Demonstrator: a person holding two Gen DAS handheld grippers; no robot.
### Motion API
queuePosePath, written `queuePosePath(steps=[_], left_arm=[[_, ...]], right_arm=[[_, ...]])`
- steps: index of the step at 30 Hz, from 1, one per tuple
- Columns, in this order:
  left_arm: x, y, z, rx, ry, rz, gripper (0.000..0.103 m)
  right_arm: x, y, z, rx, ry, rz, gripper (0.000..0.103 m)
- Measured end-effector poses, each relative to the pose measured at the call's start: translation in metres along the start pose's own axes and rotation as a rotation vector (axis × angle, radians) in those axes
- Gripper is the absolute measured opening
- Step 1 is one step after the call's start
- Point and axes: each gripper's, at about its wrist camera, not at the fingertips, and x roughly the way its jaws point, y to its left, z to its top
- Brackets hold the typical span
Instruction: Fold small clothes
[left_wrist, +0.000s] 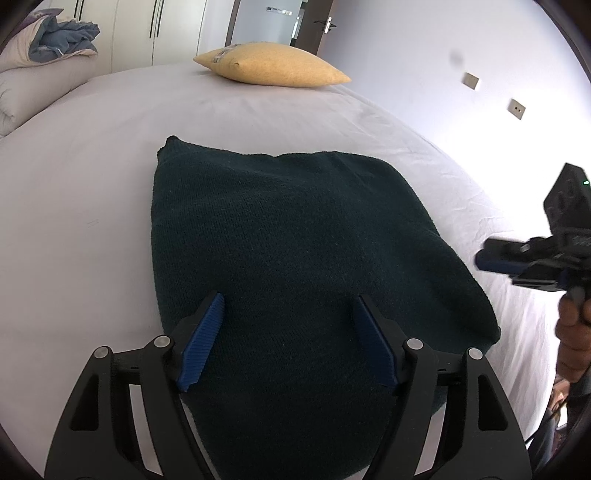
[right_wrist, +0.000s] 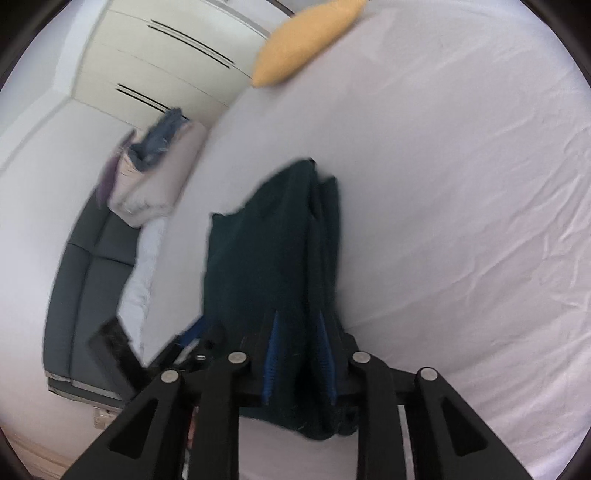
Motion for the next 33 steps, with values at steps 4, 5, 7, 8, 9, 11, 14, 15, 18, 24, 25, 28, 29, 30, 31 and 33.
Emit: queuePosePath(steps=[4,5,7,8,9,11,14,15,18,24,25,28,29,30,31,33], left_arm=[[-0.001,-0.001,0.000,-0.004,0.003,0.006,0.071],[-0.001,-0.001,0.000,-0.006,0.003,0.006,0.071],[-0.001,-0.002,0.000,-0.006,0.004,0.005,0.071],[-0.001,-0.002,-0.001,-0.005,0.005,0.004,0.071],[-0.001,-0.002,-0.001,-0.005,0.005,0.004,0.071],[-0.001,-0.002,-0.001,-0.005,0.005,0.004,0.071],[-0.001,-0.002,0.000,-0.005,0.003,0.006,0.071],[-0.001,-0.002,0.000,-0.006,0.004,0.005,0.071],[-0.002,-0.001,0.000,-0.016,0.005,-0.005,0.072],[-0.002,-0.002,0.001,-0.026,0.001,-0.030,0.072],[-0.002,-0.004,0.001,-0.013,0.002,-0.016,0.072],[-0.002,-0.001,0.001,-0.026,-0.002,-0.023,0.073],[-0.005,0.002,0.002,-0.048,-0.007,-0.039,0.073],[-0.008,0.005,0.003,-0.069,-0.013,-0.055,0.073],[-0.013,0.008,0.004,-0.093,-0.023,-0.071,0.073],[-0.030,0.019,0.008,-0.136,-0.076,-0.076,0.073]], right_arm=[[-0.004,0.006,-0.005,0.005,0.036,0.061,0.039],[-0.002,0.006,-0.005,0.006,0.046,0.062,0.039],[0.004,0.003,-0.006,0.027,0.065,0.060,0.039],[0.009,0.001,-0.006,0.038,0.076,0.059,0.039],[0.014,0.000,-0.007,0.044,0.086,0.051,0.039],[0.024,-0.004,-0.008,0.067,0.118,0.061,0.039],[0.037,-0.005,-0.010,0.076,0.147,0.078,0.030],[0.040,-0.006,-0.010,0.083,0.147,0.087,0.024],[0.039,-0.009,-0.008,0.088,0.116,0.074,0.009],[0.030,-0.055,-0.017,0.201,0.036,0.067,0.006],[0.034,-0.061,-0.021,0.210,0.040,0.081,0.006],[0.030,-0.048,-0.022,0.151,0.049,0.111,0.011],[0.028,-0.041,-0.022,0.125,0.062,0.095,0.011],[0.026,-0.034,-0.022,0.097,0.071,0.064,0.011],[0.022,-0.028,-0.022,0.065,0.074,0.028,0.012],[0.013,-0.012,-0.021,0.005,0.073,0.003,0.026]])
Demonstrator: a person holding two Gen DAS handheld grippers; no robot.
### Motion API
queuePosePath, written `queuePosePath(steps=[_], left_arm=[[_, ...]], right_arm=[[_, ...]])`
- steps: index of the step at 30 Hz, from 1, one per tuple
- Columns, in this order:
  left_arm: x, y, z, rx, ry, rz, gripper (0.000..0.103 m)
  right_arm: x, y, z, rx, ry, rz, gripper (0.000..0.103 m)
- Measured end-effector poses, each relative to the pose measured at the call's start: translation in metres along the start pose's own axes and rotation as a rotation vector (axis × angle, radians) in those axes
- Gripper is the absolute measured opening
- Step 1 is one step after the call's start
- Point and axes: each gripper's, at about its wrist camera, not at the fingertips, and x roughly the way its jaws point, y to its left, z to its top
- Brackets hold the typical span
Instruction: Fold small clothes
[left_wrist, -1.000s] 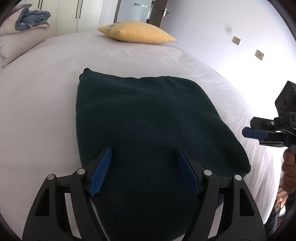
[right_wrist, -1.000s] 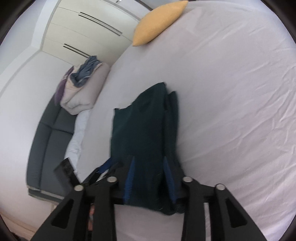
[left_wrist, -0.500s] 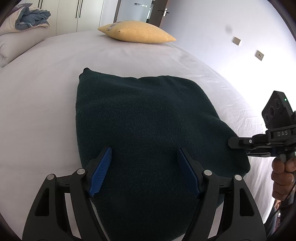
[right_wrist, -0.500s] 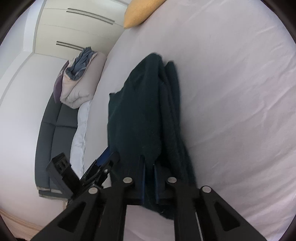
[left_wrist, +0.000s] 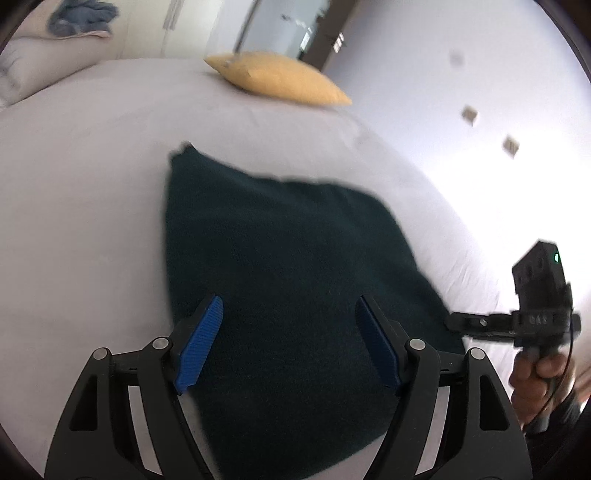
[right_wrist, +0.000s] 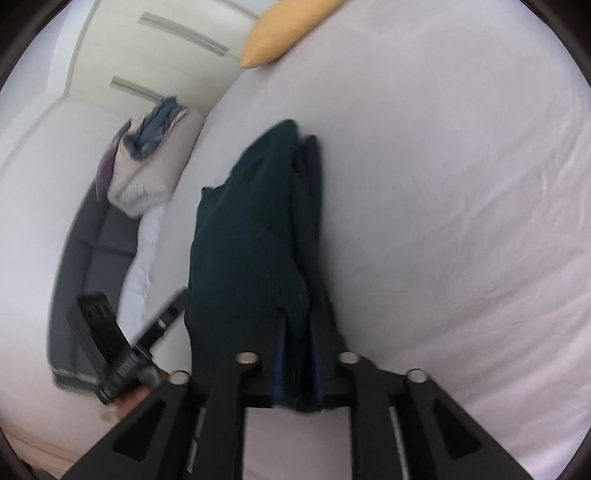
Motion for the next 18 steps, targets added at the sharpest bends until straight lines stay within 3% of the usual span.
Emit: queuePosePath(steps=[2,3,4,5,8,11,13,18], left_arm=[[-0.016,0.016,0.008,-0.035,-0.067,0.038,0.074],[-0.019,0.025,0.012,-0.061,-0.083,0.053,0.080],[-0.020,0.035,0.015,-0.092,-0.090,0.060,0.084],[-0.017,0.048,0.019,-0.133,-0.078,0.060,0.085],[0.006,0.079,0.025,-0.242,0.021,0.033,0.085],[0.036,0.089,0.022,-0.324,0.147,-0.059,0.085],[0.050,0.083,0.023,-0.303,0.184,-0.076,0.085],[0.074,0.056,0.032,-0.200,0.260,-0.038,0.085]], right_arm=[[-0.013,0.005,0.003,-0.012,-0.048,0.025,0.045],[-0.020,0.007,0.006,-0.027,-0.084,0.025,0.050],[-0.024,0.007,0.011,-0.033,-0.106,0.024,0.062],[-0.023,0.005,0.018,-0.021,-0.105,0.038,0.067],[-0.009,0.001,0.031,-0.017,-0.059,0.059,0.067],[0.018,-0.003,0.044,0.000,0.005,0.036,0.067],[0.034,-0.007,0.051,0.014,0.033,0.039,0.067],[0.061,-0.011,0.065,0.033,0.075,0.056,0.048]])
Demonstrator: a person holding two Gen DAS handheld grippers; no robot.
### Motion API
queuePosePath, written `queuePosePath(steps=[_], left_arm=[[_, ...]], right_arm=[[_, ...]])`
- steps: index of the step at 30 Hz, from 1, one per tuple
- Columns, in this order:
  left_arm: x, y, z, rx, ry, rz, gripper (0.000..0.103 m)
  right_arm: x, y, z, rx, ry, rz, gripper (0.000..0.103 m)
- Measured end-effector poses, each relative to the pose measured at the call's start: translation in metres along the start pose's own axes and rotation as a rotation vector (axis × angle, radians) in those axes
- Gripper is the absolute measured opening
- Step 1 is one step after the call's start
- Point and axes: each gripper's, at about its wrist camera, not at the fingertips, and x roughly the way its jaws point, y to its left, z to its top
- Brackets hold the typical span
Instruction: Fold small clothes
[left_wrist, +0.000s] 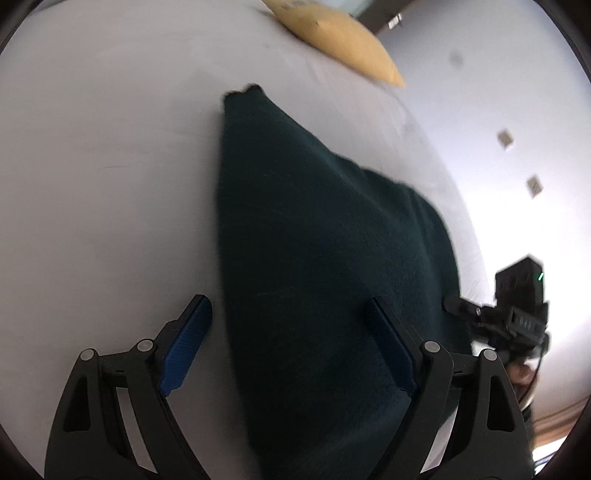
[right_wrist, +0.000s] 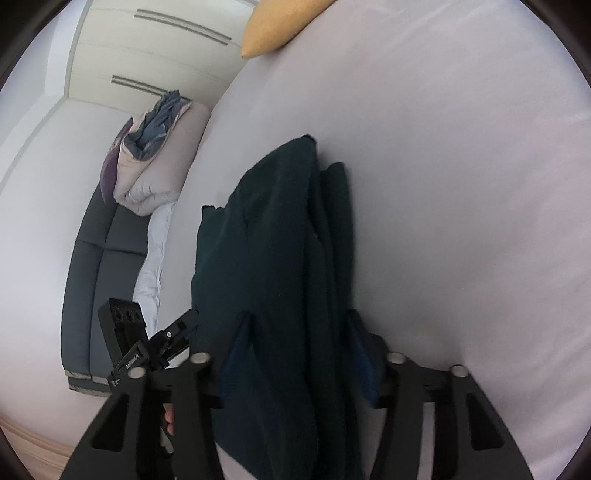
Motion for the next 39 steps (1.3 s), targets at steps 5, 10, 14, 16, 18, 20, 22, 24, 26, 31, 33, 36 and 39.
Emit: queuePosePath(steps=[5,10,14,16,18,20,22,24,26,31,33,36,39], left_arm=[[0.006,-0.033,0.003,0.061,0.023,0.045,0.050],[-0.018,-0.042,-0.005,0.050,-0.002,0.055,0.030],[-0.058,-0.059,-0.023,0.087,-0.045,0.094,0.030],[-0.081,-0.061,-0.037,0.088,-0.062,0.098,0.030],[-0.108,-0.063,-0.053,0.086,-0.080,0.101,0.029],[-0.132,-0.067,-0.070,0.099,-0.098,0.118,0.029],[-0.153,-0.068,-0.087,0.111,-0.105,0.128,0.029],[-0.173,-0.068,-0.106,0.120,-0.107,0.142,0.029],[-0.188,-0.065,-0.122,0.109,-0.105,0.143,0.029],[-0.190,-0.028,-0.170,0.051,-0.038,0.151,0.030],[-0.165,-0.013,-0.183,0.018,0.032,0.153,0.030],[-0.143,-0.001,-0.195,-0.002,0.034,0.160,0.035],[-0.145,-0.002,-0.198,-0.005,0.024,0.154,0.038]], right_arm=[[0.010,0.022,-0.002,-0.094,-0.002,-0.151,0.029],[0.003,0.075,-0.023,-0.276,-0.074,-0.348,0.024],[-0.016,0.116,-0.050,-0.357,-0.114,-0.368,0.024],[-0.028,0.136,-0.071,-0.395,-0.123,-0.355,0.024],[-0.037,0.148,-0.090,-0.406,-0.128,-0.327,0.024],[-0.045,0.160,-0.113,-0.417,-0.126,-0.297,0.024],[-0.051,0.171,-0.139,-0.430,-0.127,-0.268,0.024],[-0.049,0.180,-0.155,-0.439,-0.117,-0.248,0.024],[-0.049,0.184,-0.177,-0.437,-0.100,-0.213,0.024],[-0.028,0.170,-0.211,-0.365,-0.043,-0.135,0.024],[-0.014,0.156,-0.217,-0.319,-0.013,-0.138,0.024],[0.013,0.116,-0.228,-0.240,0.036,-0.217,0.024],[0.012,0.098,-0.228,-0.183,0.025,-0.163,0.024]])
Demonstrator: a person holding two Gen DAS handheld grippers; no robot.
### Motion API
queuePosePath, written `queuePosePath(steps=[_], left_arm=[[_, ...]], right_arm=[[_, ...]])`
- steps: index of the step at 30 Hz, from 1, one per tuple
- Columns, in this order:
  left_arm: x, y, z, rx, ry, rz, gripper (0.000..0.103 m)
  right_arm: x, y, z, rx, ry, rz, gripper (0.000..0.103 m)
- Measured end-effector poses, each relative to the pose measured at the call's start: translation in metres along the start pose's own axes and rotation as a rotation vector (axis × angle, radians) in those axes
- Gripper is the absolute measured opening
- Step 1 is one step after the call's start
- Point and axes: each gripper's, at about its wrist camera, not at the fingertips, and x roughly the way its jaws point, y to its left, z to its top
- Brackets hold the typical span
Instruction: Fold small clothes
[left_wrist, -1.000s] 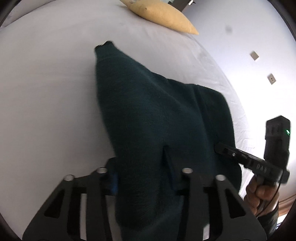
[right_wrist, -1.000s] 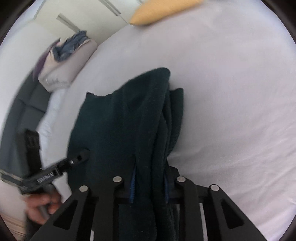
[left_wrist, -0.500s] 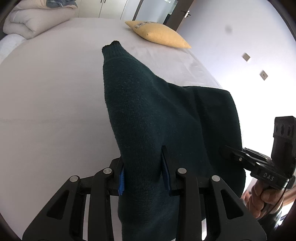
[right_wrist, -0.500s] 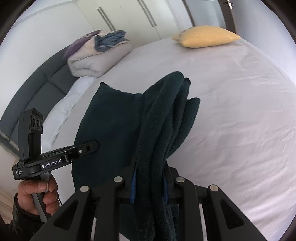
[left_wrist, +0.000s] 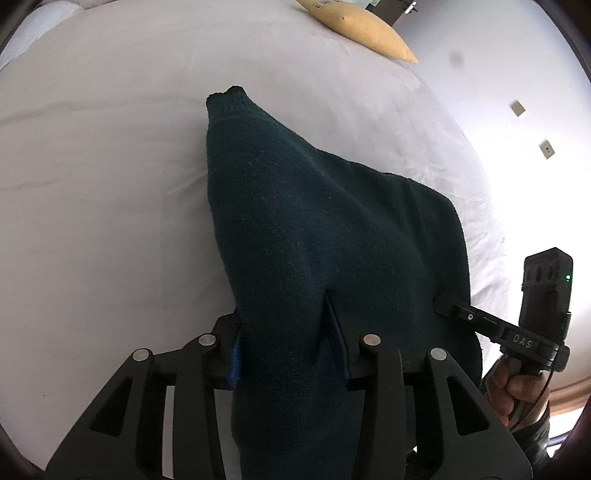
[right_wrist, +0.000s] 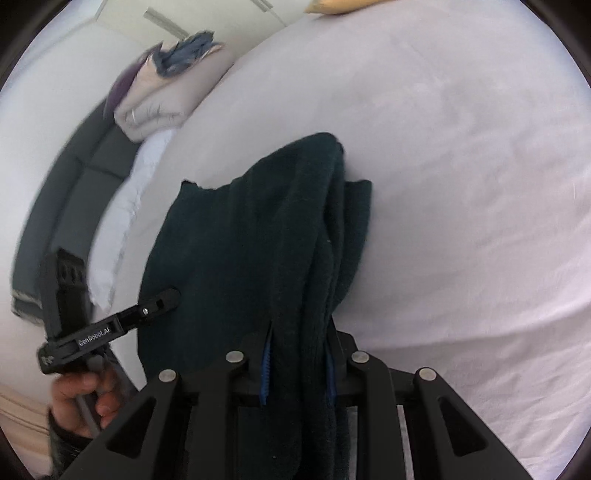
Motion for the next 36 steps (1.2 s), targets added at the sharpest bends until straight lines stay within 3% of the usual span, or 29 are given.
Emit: queuePosePath(steps=[4,7,9,11,14,20,22,23,27,29,31,33,34,36], left_arm=[[0.010,0.001,0.010,0.022,-0.004,0.029,0.042],[0.018,-0.002,0.009,0.037,-0.028,0.050,0.052],[0.020,0.001,0.004,0.022,-0.052,0.072,0.068],[0.018,0.009,0.000,-0.011,-0.075,0.068,0.075],[0.005,0.016,-0.005,-0.031,-0.109,0.077,0.074],[-0.065,-0.014,-0.029,0.042,-0.366,0.151,0.076],[-0.094,-0.028,-0.040,0.086,-0.495,0.212,0.089],[-0.111,-0.038,-0.049,0.115,-0.573,0.251,0.101],[-0.152,-0.071,-0.073,0.244,-0.704,0.331,0.103],[-0.172,-0.088,-0.088,0.288,-0.756,0.411,0.103],[-0.191,-0.096,-0.102,0.302,-0.806,0.425,0.103],[-0.199,-0.096,-0.109,0.280,-0.809,0.401,0.103],[-0.200,-0.094,-0.109,0.246,-0.774,0.418,0.103],[-0.202,-0.088,-0.108,0.221,-0.711,0.410,0.103]], right_arm=[[0.004,0.014,-0.001,-0.089,-0.012,-0.075,0.025],[0.008,0.012,-0.006,-0.097,-0.026,-0.079,0.027],[0.005,0.005,-0.006,-0.078,-0.027,-0.054,0.027],[0.000,0.000,-0.006,-0.074,-0.027,-0.041,0.031],[-0.008,0.003,-0.007,-0.071,-0.048,-0.066,0.044],[-0.052,0.015,-0.014,-0.080,-0.171,-0.125,0.053],[-0.070,0.024,-0.020,-0.104,-0.234,-0.166,0.056],[-0.082,0.027,-0.025,-0.120,-0.268,-0.184,0.058],[-0.122,0.052,-0.039,-0.198,-0.427,-0.236,0.071],[-0.143,0.069,-0.051,-0.249,-0.524,-0.251,0.085],[-0.167,0.090,-0.064,-0.307,-0.645,-0.243,0.100],[-0.187,0.107,-0.078,-0.352,-0.764,-0.234,0.103],[-0.194,0.115,-0.083,-0.377,-0.803,-0.243,0.103],[-0.206,0.128,-0.092,-0.432,-0.829,-0.273,0.103]])
